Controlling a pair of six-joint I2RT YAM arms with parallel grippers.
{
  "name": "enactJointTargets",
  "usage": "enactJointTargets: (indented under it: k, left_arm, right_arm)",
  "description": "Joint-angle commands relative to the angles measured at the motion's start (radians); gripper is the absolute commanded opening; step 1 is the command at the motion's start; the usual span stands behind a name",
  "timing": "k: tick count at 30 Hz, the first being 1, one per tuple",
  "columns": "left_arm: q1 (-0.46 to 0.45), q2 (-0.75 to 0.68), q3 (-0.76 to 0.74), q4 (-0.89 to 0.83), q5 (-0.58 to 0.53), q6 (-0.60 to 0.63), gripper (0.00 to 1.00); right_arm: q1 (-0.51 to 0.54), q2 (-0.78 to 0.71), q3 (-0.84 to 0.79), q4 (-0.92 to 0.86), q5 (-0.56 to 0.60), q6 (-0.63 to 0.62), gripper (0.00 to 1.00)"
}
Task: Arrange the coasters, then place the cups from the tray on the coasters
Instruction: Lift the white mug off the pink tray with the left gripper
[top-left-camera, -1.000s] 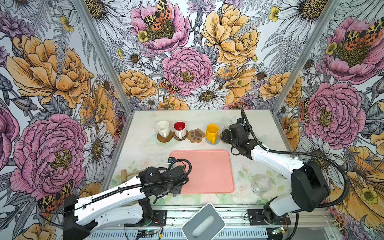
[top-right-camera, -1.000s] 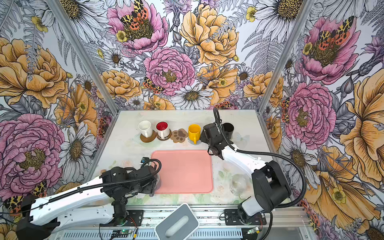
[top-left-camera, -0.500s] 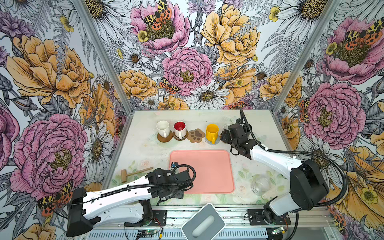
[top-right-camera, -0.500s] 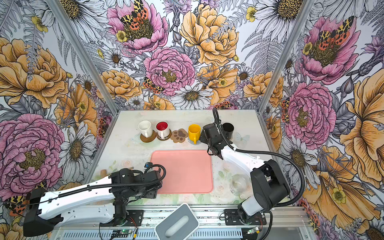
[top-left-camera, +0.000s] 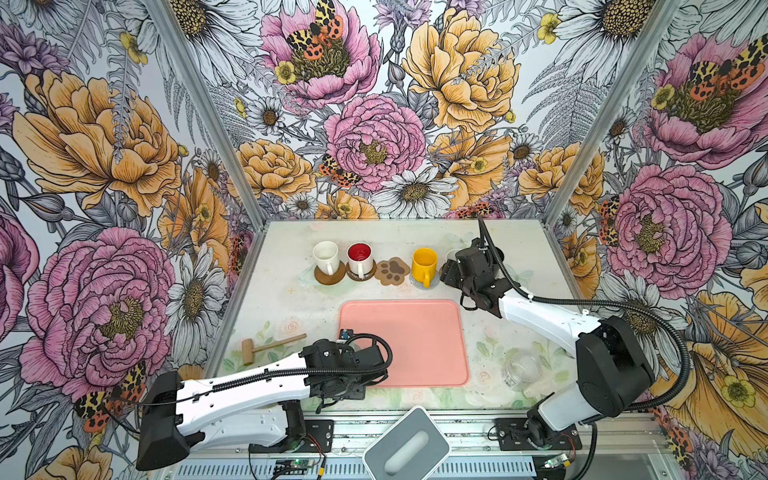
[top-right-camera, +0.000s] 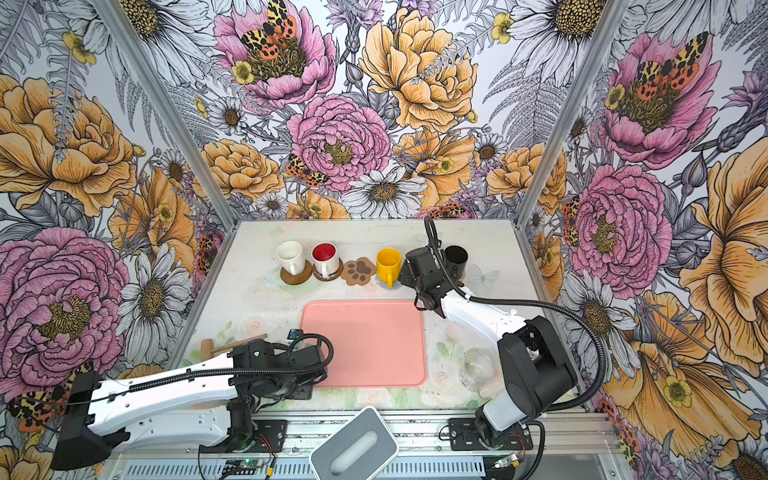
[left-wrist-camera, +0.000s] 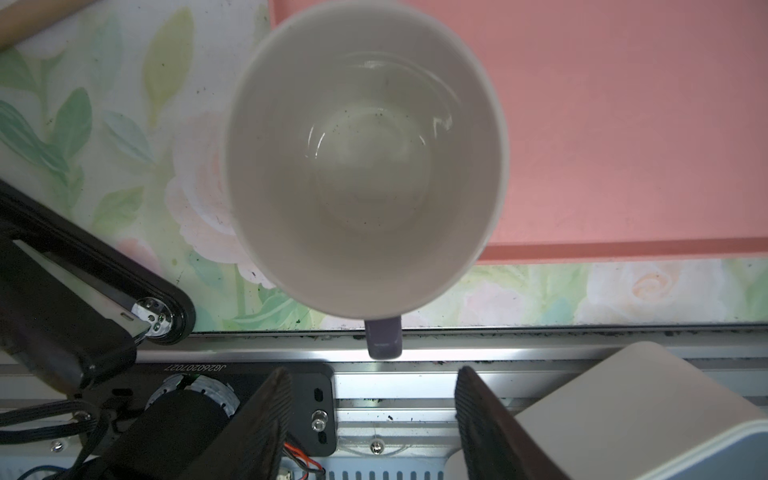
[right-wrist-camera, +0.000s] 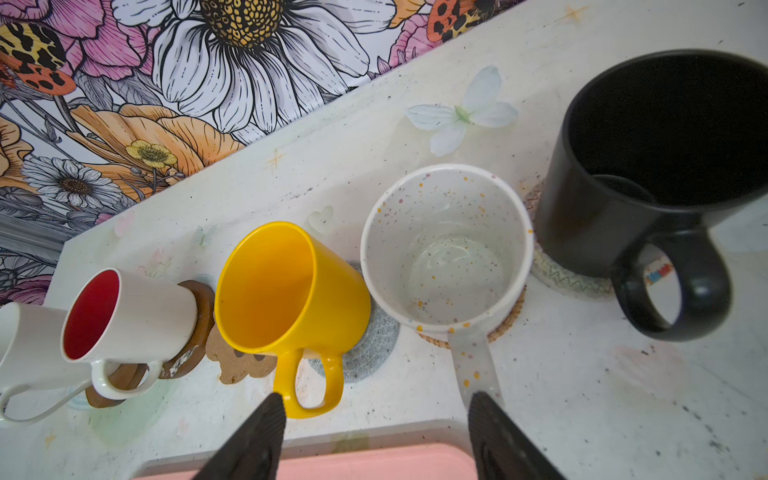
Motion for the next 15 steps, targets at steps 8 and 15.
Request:
enactJointTargets:
  k: [8, 15]
  left_arm:
    - [-0.008, 0.033, -0.042, 0.087, -0.003, -0.035, 0.61]
    - [-0.008, 0.066, -0.052, 0.135, -0.023, -0.03, 0.6]
  right_arm:
    - [-0.008, 0.016, 0.009, 0.032, -0.01, 0.013, 0.72]
    - [-0.011, 0.015, 0.006, 0.034, -0.012, 0.014, 0.72]
